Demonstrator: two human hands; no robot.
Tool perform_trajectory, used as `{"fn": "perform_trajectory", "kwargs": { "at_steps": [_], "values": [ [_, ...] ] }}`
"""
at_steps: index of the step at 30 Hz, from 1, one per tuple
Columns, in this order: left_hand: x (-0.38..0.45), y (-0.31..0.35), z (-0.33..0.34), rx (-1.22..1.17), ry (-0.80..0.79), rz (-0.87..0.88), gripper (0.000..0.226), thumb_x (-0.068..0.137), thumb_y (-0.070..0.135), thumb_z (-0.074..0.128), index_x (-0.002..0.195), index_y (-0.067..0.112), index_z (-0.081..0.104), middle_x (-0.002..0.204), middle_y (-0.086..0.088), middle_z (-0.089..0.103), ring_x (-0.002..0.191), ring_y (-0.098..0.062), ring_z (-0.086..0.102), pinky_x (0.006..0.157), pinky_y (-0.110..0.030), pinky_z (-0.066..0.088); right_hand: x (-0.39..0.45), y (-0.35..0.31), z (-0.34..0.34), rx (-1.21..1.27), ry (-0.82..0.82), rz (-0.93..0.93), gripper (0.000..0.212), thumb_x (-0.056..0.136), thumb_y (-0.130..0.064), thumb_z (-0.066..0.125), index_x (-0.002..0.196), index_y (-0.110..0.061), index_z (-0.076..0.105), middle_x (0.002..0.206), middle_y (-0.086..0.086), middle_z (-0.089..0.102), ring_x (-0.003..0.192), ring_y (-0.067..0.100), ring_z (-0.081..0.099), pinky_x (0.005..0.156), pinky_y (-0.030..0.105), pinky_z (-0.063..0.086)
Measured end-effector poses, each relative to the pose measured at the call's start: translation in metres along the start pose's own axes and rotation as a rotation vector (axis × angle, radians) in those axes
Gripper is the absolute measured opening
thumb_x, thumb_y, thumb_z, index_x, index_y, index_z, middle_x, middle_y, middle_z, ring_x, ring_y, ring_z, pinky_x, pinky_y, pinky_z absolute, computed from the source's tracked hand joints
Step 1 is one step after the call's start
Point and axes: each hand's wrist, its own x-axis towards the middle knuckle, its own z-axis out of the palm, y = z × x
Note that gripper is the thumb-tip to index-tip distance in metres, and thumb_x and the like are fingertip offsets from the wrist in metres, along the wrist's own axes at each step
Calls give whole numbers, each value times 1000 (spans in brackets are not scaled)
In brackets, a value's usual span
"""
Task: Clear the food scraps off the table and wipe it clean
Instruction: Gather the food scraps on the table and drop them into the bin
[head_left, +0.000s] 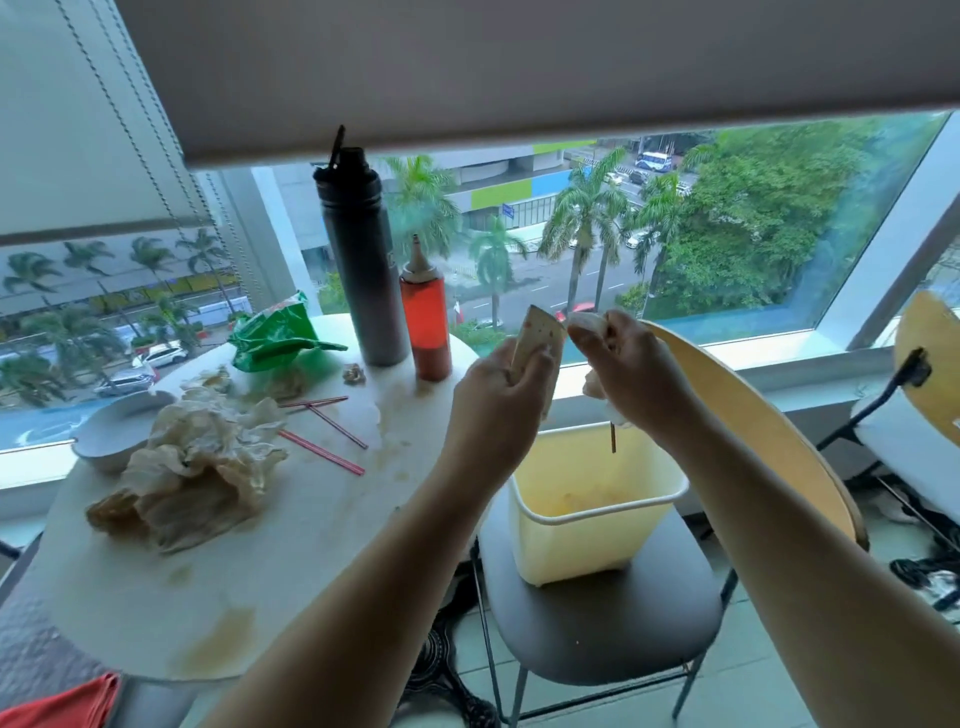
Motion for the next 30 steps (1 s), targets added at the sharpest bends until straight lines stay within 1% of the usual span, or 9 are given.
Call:
{"fn": "perform_trajectory", "kwargs": {
  "at_steps": [3, 6, 11, 14, 18, 20, 23, 26, 30],
  "values": [
    [4, -14, 28, 43, -59, -20, 40, 91, 51, 48, 95, 17, 67, 81, -5, 71, 81, -21, 65, 75, -38, 53, 4, 24, -4, 128, -37, 38, 52, 96, -57, 40, 93, -7, 53, 77, 11, 57, 59, 18, 63, 63, 47, 58],
    [10, -35, 55, 69, -60, -45, 33, 96, 50, 52, 101, 22, 69, 86, -2, 72, 84, -22, 65, 76, -38, 52, 8, 57, -2, 253, -81, 53, 46, 99, -56, 31, 87, -18, 53, 85, 10, 48, 58, 14, 54, 57, 42, 53],
    [15, -70, 90, 90, -95, -149, 31, 98, 45, 52, 104, 20, 68, 92, -4, 72, 83, -23, 67, 76, -45, 57, 8, 103, 2, 188, -82, 80, 33, 109, -23, 33, 92, -2, 53, 94, 6, 45, 65, 9, 54, 57, 28, 49],
    [16, -96, 109, 113, -119, -213, 31, 93, 49, 50, 97, 23, 66, 89, -2, 71, 81, -22, 67, 75, -49, 57, 8, 134, 12, 148, -144, 88, 27, 108, -30, 37, 95, -13, 52, 99, 10, 45, 63, 14, 58, 55, 37, 55],
    [18, -123, 127, 131, -151, -302, 17, 94, 34, 56, 89, 20, 64, 85, -3, 69, 79, -25, 65, 68, -46, 55, 1, 168, 29, 71, -257, 161, 25, 106, -45, 38, 91, -30, 50, 105, 4, 40, 67, 22, 67, 60, 37, 59],
    [20, -129, 134, 108, -162, -339, 15, 94, 31, 53, 93, 19, 62, 90, -5, 67, 82, -25, 65, 68, -44, 56, -2, 178, 35, 36, -298, 187, 25, 105, -47, 38, 88, -32, 49, 104, 4, 40, 68, 22, 66, 57, 29, 57],
    [21, -138, 143, 137, -211, -370, 20, 96, 31, 50, 110, 20, 59, 103, -7, 65, 91, -24, 64, 70, -31, 57, -5, 191, 39, 13, -339, 215, 25, 106, -43, 41, 90, -26, 51, 102, 4, 41, 78, 21, 62, 56, 16, 52],
    [23, -148, 149, 221, -243, -379, 31, 94, 39, 47, 118, 23, 57, 110, -7, 62, 95, -24, 62, 83, -43, 56, -8, 205, 43, -90, -399, 235, 24, 105, -46, 41, 93, -28, 50, 102, -1, 42, 93, 19, 53, 69, 20, 54],
    [25, -145, 152, 293, -297, -381, 25, 101, 36, 48, 120, 21, 55, 114, -7, 56, 96, -21, 59, 88, -43, 53, -13, 214, 45, -306, -516, 292, 30, 102, -53, 41, 112, -26, 50, 115, 0, 42, 108, 22, 45, 95, 38, 43]
  ]
}}
